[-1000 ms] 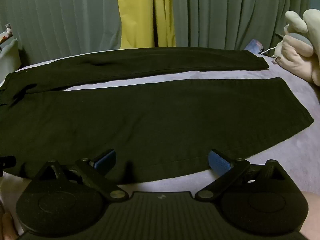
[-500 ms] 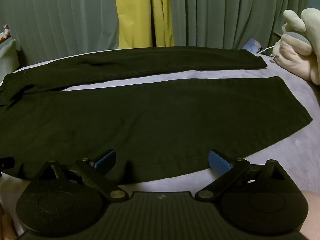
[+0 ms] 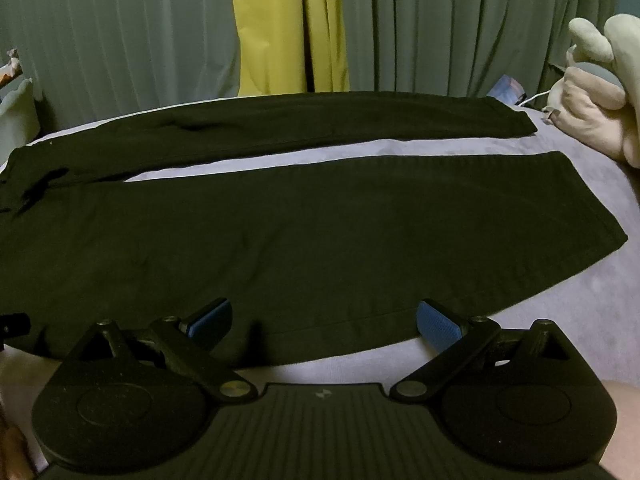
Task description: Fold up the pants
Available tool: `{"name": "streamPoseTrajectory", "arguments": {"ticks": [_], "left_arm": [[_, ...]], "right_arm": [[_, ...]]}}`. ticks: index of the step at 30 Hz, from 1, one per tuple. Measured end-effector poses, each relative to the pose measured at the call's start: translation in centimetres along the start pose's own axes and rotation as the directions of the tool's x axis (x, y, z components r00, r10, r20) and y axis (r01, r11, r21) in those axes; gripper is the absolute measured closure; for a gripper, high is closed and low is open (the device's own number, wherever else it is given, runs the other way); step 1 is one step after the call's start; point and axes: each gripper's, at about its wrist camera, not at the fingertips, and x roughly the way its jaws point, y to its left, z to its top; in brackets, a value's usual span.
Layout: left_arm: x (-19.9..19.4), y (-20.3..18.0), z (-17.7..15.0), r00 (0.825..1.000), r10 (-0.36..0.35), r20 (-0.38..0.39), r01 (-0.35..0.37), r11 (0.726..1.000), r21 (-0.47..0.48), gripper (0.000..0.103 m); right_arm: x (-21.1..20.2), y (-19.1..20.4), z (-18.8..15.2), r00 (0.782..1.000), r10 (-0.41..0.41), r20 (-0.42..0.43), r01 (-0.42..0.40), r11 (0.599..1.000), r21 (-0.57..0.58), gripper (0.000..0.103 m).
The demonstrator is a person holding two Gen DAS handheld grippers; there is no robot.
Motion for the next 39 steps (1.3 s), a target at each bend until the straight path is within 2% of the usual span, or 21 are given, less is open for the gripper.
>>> {"name": "streamPoseTrajectory", "arguments": {"ticks": [39], "left_arm": [[0.2, 1.2, 0.6, 1.000, -0.020, -0.023, 0.019, 0.999, -0.041, 0.000]], "right_arm": [[0.4, 0.2, -0.1, 1.000, -0.008, -0.024, 0.008, 1.000, -0.008, 0.004]]}}
